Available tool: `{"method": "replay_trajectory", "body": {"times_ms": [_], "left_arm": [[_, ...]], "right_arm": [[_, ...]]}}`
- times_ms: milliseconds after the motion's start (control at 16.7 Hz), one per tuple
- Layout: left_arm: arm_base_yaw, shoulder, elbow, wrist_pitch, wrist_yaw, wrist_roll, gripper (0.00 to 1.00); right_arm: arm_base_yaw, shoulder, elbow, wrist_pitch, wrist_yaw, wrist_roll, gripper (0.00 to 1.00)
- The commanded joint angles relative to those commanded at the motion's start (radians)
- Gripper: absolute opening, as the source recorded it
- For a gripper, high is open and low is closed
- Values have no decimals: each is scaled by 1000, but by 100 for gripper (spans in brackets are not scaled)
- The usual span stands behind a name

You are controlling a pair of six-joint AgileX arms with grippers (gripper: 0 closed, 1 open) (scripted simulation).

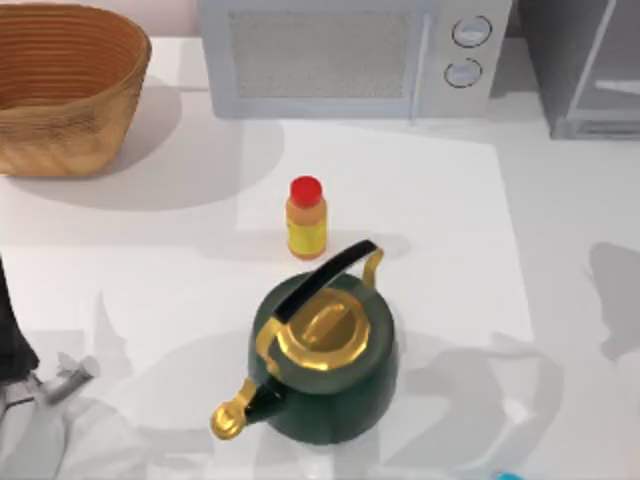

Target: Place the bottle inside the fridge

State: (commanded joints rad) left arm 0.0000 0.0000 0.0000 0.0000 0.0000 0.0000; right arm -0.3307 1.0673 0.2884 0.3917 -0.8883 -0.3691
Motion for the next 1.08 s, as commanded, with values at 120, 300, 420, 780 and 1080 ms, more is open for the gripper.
{"method": "replay_trajectory", "body": {"times_ms": [120,300,420,780,1080], "left_arm": [[0,0,0,0,0,0,100],[0,0,0,0,0,0,100],[0,0,0,0,0,0,100],[0,0,0,0,0,0,100],[0,0,0,0,0,0,100]], "right_arm": [[56,-198,-38,-54,137,64,1],[141,-523,-103,-145,384,164,1],[196,-715,-152,-211,551,227,1],[319,-1040,-275,-374,863,356,1],[331,-1067,-288,-392,888,369,1]]}}
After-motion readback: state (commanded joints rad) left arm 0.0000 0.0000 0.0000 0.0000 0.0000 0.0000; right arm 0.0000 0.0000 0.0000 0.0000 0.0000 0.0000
